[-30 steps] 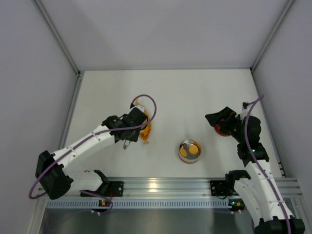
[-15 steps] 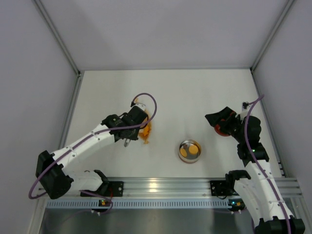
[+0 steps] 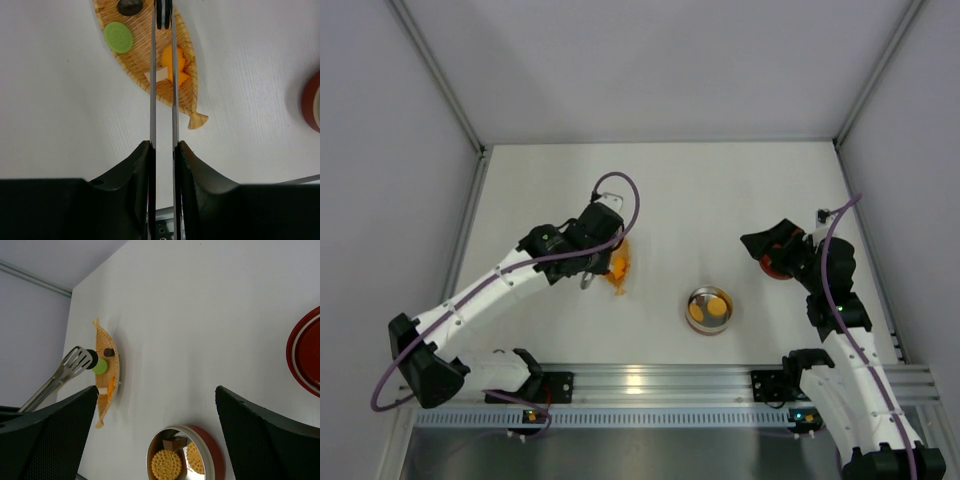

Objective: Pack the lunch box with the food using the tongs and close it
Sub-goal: Pick up the fake food from the plate, then place the fake food in the packing box.

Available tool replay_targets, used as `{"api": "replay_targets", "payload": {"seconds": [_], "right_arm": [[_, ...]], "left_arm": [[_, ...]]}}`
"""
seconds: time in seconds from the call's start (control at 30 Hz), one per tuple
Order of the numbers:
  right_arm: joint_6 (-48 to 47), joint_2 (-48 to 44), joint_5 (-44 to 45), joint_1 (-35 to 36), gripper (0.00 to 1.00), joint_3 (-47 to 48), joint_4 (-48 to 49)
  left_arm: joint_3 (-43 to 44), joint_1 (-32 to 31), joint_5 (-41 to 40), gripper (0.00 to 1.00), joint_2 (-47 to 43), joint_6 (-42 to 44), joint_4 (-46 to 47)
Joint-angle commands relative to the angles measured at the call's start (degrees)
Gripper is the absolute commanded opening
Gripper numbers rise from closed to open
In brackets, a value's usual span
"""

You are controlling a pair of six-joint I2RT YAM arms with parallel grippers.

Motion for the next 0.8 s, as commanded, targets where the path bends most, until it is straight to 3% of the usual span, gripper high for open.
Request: {"api": "replay_targets", "payload": {"seconds": [0.0, 0.2, 0.3, 0.77], "right_arm": [[-0.56, 0.31, -0.02, -0.52, 1.00, 1.31, 4.33], [-0.30, 0.22, 0.07, -0.52, 0.99, 0.87, 4.50], [-0.30, -0.22, -0.02, -0.61, 0.99, 0.69, 4.42], [-0.48, -0.75, 0.25, -0.61, 1.00, 0.08, 4.15]], "left_arm": [[3.92, -3.05, 1.42, 0.09, -2.22, -0.10, 0.12], [9.45, -17.72, -1.48, 0.11, 1.38, -3.97, -0.85], [10.51, -23.26, 2.11, 0.11, 3.40, -5.20, 1.52], [5.24, -28.46, 13.02, 0.14, 6.21, -7.40, 11.72]]}}
